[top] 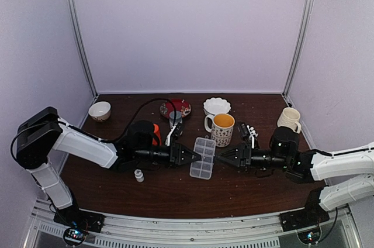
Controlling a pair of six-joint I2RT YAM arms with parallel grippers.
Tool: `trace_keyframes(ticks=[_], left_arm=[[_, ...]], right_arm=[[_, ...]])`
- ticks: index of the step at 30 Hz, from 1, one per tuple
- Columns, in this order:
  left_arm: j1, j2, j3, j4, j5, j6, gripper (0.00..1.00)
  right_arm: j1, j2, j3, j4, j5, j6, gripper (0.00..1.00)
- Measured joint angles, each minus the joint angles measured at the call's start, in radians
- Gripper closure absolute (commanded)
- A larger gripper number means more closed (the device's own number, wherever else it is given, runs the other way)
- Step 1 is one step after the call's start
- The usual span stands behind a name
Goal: Sort the pills into containers
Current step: Pass from the right arm to the left
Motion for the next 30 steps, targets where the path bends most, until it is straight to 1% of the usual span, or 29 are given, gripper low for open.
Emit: trace_keyframes(ticks=[3, 6, 7, 10, 14, 20, 24, 30], left_arm=[[0.011, 0.008, -0.010, -0.075, -0.032, 0.001, 0.92], [0.014, 0.012, -0.022, -0.079, -0.035, -0.013, 0.92], [0.014, 0.012, -0.026, -0.068, -0.033, -0.022, 0.92], [0.014, 0.013, -0.040, -0.004, -0.019, -0.065, 0.92], [0.014, 0.014, -0.051, 0.113, 0.006, -0.129, 0.92], [0.014, 0.037, -0.058, 0.308, 0.046, -0.232, 0.92], [0.014, 0.073, -0.058, 0.441, 0.072, -0.303, 0.95], [0.013, 0.098, -0.058, 0.534, 0.092, -0.357, 0.95]], right_arm=[[0.001, -0.051, 0.002, 0.037, -0.008, -0.005, 0.67], [0.001, -0.070, 0.002, 0.042, -0.007, -0.017, 0.54], [0.001, -0.071, 0.002, 0.036, -0.005, -0.023, 0.49], [0.001, -0.076, 0.003, 0.003, 0.007, -0.040, 0.41], [0.001, -0.094, 0.003, -0.048, 0.034, -0.066, 0.39], [0.001, -0.102, 0.015, -0.083, 0.044, -0.084, 0.40], [0.001, -0.102, 0.039, -0.086, 0.043, -0.088, 0.41], [0.001, -0.091, 0.084, -0.089, 0.033, -0.091, 0.41]])
